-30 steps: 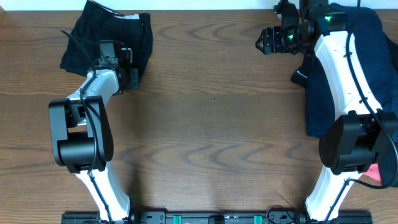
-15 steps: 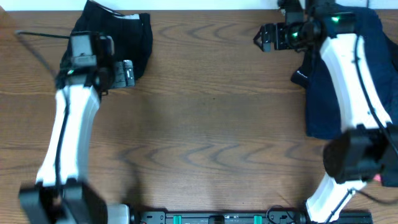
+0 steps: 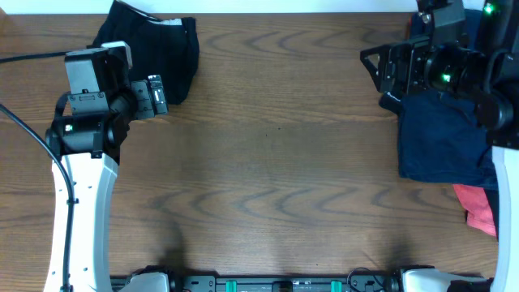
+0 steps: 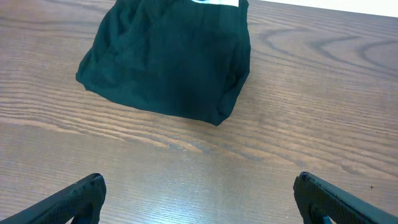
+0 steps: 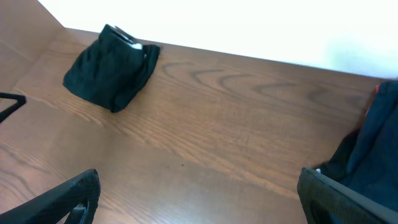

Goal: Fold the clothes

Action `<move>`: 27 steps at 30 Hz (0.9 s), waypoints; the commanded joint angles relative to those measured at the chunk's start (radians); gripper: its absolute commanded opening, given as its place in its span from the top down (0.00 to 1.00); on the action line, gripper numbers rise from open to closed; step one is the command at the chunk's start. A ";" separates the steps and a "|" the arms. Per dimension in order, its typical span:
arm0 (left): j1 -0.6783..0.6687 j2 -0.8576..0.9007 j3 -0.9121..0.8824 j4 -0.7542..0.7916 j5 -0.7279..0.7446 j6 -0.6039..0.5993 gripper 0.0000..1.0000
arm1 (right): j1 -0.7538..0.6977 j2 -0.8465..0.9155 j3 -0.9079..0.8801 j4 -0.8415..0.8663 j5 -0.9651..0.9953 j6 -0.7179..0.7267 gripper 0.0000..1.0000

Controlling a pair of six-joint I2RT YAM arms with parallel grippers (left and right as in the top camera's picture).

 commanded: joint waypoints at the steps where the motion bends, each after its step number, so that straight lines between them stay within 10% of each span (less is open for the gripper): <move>1: 0.002 0.003 0.003 -0.003 0.006 -0.008 0.02 | 0.008 -0.013 0.001 -0.004 -0.004 -0.004 0.01; 16: 0.002 0.003 0.003 -0.003 0.006 -0.008 0.02 | 0.024 -0.021 -0.069 0.083 0.200 -0.004 0.01; 27: 0.002 0.003 0.003 -0.003 0.006 -0.008 0.02 | 0.029 -0.481 -0.873 0.800 0.246 -0.004 0.01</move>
